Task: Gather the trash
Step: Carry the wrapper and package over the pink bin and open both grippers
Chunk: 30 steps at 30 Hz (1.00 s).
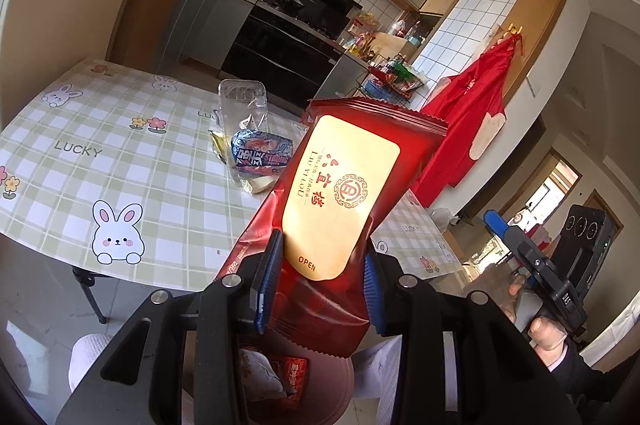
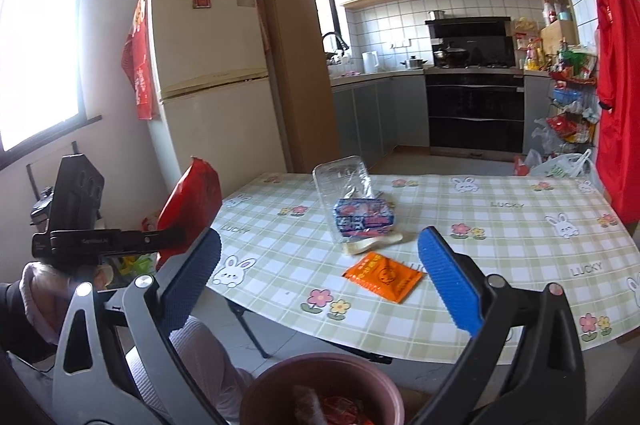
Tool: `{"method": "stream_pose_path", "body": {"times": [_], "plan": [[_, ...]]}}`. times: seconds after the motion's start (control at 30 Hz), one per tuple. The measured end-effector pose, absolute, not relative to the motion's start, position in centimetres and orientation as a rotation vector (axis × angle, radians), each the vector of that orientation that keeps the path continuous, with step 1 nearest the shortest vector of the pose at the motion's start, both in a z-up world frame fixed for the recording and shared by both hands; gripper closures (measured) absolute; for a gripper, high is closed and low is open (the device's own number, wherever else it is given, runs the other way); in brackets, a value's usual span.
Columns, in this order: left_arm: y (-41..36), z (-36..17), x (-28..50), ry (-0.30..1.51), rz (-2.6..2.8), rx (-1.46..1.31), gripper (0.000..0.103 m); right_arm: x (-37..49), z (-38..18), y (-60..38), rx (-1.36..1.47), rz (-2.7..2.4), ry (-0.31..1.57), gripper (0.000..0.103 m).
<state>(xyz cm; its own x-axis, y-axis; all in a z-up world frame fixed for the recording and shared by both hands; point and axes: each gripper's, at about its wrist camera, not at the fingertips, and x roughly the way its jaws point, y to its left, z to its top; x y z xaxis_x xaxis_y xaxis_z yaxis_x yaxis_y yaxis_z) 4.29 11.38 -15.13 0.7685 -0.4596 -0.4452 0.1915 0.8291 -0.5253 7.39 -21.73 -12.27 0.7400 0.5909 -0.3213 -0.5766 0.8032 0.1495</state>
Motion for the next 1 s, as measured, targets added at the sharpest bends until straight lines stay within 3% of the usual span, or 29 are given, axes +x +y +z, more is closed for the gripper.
{"method": "stream_pose_path", "body": {"times": [0.87,1.0], "plan": [[3.9,-15.3,4.9,0.660,-0.606,-0.390,0.065,7.0,-11.3,-25.1,0.045,0.518,0.276,0.006],[3.3,-15.4,5.2,0.671,-0.597,-0.380,0.060,7.0,-11.3,-25.3,0.055,0.513,0.272,0.006]]}}
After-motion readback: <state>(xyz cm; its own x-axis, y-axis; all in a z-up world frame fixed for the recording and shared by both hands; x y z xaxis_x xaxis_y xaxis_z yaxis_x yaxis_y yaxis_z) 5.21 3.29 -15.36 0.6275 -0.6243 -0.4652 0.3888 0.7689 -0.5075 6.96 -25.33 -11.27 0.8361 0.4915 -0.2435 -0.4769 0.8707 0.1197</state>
